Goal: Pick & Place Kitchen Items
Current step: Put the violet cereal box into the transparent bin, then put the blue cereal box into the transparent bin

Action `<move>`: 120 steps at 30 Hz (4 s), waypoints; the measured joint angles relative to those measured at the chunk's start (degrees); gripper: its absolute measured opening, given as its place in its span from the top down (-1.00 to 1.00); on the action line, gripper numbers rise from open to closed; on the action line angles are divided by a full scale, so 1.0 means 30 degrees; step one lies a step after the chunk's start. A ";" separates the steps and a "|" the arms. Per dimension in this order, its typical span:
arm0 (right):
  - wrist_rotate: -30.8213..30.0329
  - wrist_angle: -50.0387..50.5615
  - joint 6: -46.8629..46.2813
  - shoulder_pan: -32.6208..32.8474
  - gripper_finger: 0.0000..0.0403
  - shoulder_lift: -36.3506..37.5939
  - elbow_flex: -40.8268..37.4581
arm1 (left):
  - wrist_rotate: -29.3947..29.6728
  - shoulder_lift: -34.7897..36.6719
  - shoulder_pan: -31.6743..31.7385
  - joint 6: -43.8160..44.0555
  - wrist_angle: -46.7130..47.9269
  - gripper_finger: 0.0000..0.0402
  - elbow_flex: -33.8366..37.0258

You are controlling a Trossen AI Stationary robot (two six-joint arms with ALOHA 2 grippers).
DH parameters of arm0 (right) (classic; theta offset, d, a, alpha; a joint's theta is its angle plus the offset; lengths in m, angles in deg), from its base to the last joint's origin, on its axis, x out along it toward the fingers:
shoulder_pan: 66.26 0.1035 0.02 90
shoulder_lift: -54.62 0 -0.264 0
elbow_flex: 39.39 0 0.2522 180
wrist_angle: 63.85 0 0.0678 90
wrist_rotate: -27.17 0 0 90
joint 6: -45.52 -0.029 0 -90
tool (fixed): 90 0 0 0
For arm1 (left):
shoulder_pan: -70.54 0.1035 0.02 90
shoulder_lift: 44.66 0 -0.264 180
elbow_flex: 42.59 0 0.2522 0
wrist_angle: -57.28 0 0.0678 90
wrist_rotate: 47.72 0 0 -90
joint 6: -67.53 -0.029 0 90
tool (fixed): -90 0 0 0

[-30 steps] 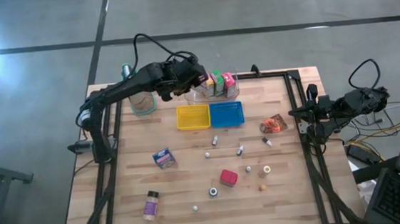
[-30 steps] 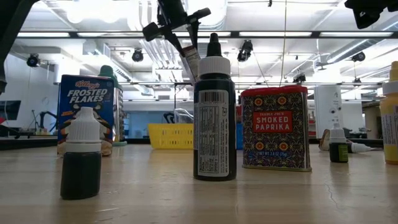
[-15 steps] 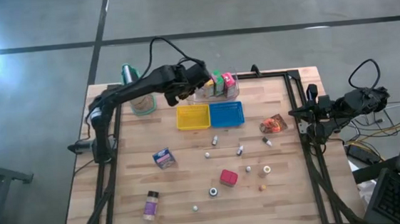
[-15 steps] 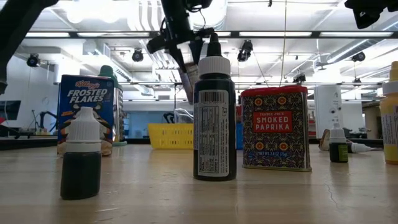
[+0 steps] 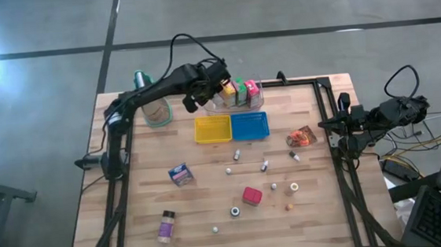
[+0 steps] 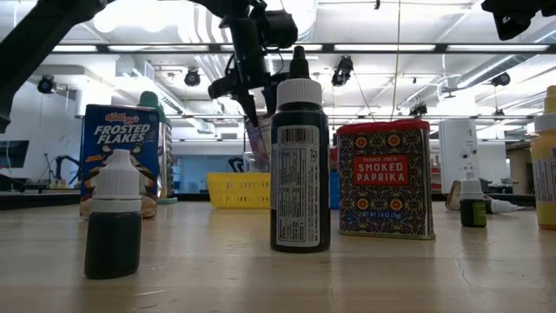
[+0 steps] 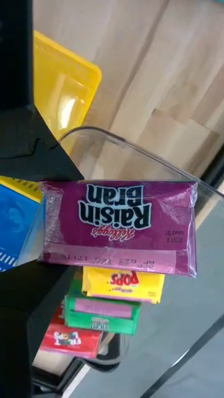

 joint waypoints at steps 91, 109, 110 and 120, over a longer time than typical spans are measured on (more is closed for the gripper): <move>-0.0007 0.0000 -0.0012 0.0002 0.96 0.0015 0.0005 | 0.5305 0.2041 -0.7059 -1.0778 0.3398 -0.58 -0.1558; -0.0007 0.0000 -0.0015 0.0000 0.96 0.0007 0.0006 | 0.5218 0.2825 -0.8100 -1.8984 0.4057 -0.58 0.0333; -0.0007 0.0000 -0.0027 0.0002 0.96 0.0007 0.0005 | 0.5212 0.2834 -0.8100 -1.9374 0.4283 -0.58 0.0342; -0.0006 0.0000 -0.0023 0.0006 0.96 0.0007 0.0005 | 0.4500 0.2854 -0.8275 -2.0047 0.4520 -0.58 0.1526</move>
